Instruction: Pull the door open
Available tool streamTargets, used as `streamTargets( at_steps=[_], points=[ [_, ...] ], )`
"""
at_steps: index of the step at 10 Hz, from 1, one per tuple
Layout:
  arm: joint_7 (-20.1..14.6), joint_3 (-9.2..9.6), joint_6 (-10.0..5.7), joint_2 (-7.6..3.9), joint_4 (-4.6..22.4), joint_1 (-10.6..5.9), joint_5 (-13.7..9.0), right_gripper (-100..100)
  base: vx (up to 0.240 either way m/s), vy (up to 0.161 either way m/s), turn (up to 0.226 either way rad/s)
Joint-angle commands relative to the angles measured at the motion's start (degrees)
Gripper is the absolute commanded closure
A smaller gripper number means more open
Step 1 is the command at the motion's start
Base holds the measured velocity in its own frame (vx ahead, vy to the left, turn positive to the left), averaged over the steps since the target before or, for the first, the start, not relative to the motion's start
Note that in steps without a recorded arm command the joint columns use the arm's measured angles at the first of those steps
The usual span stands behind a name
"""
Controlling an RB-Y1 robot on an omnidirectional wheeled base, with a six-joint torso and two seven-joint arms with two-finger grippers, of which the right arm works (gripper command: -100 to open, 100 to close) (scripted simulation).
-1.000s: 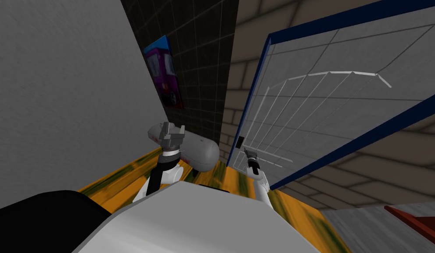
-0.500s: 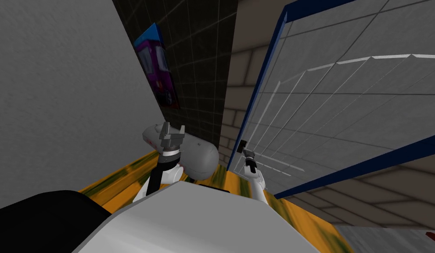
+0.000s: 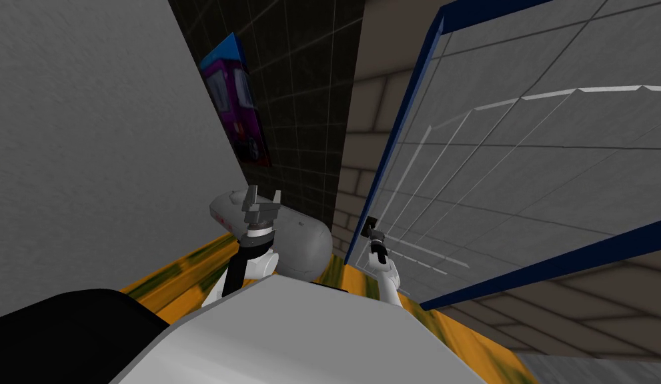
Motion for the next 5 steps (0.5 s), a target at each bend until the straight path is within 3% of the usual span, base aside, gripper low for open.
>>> streamTargets(
  at_steps=[1, 5],
  points=[
    [-0.02, -0.14, 0.07, -0.25, -0.12, -0.17, -0.03, 100, -0.034, 0.011, 0.058],
    [-0.02, -0.14, 0.07, -0.25, -0.12, -0.17, -0.03, 100, -0.001, -0.002, -0.012]
  ],
)
